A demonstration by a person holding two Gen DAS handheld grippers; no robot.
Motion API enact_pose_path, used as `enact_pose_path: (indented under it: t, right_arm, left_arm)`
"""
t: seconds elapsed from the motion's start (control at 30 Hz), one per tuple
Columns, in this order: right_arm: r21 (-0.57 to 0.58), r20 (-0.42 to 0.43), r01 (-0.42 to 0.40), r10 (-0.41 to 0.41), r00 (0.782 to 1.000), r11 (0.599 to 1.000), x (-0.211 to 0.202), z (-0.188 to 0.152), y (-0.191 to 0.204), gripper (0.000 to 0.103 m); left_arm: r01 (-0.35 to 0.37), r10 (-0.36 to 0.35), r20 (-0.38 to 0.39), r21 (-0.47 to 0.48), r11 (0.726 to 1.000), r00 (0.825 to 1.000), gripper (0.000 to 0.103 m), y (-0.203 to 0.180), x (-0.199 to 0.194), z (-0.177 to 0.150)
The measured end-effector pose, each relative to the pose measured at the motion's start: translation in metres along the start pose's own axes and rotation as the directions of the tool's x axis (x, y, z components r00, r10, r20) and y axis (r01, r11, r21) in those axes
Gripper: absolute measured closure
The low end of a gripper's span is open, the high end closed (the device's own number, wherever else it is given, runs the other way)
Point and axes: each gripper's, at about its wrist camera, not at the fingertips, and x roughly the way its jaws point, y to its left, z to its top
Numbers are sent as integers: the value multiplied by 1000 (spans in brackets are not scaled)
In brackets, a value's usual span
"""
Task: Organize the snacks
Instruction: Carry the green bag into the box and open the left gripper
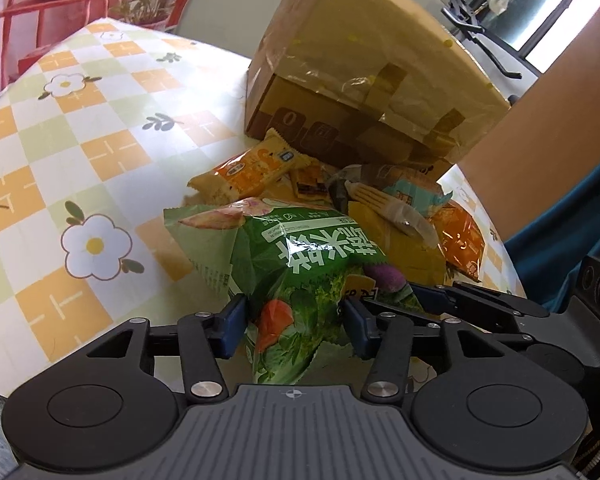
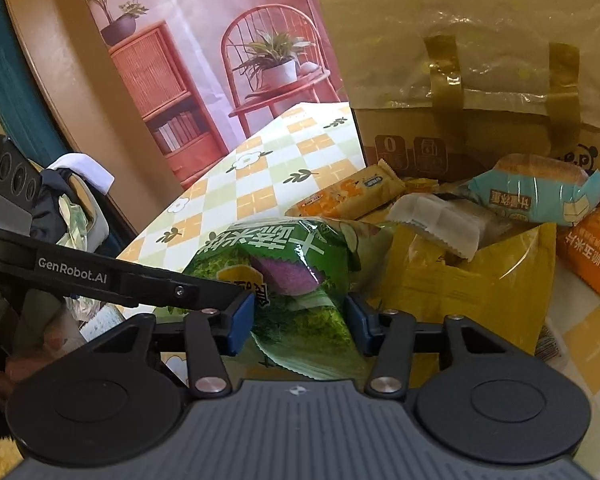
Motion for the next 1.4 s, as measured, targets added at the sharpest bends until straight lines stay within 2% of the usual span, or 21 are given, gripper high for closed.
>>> enact_pose_path:
  t: [0.27, 0.47, 0.73, 1.03, 1.4]
  right_arm:
    - [-70, 73, 9, -4, 997, 998, -11, 1, 10, 57]
    - [-103, 182, 26, -6, 983, 994, -32, 14, 16, 57]
    - [-168, 329, 78, -19, 944, 983, -66, 54, 21, 57]
    - [-204, 434, 159, -57, 899, 966, -91, 95, 11, 57]
    - [-184, 495, 198, -84, 865, 963, -86, 124, -23, 57]
  left_arm:
    - [-28, 19, 82, 108, 994, 996, 51, -20, -17, 9]
    - [-25, -7, 170, 186, 982, 985, 51, -41, -40, 29]
    - [-43, -47, 287, 297, 954, 957, 51, -79, -61, 74]
    - [-32, -105, 350, 363, 931, 931, 51, -116, -47, 115]
    - [-39, -115, 364, 389, 920, 924, 51, -130, -25, 152]
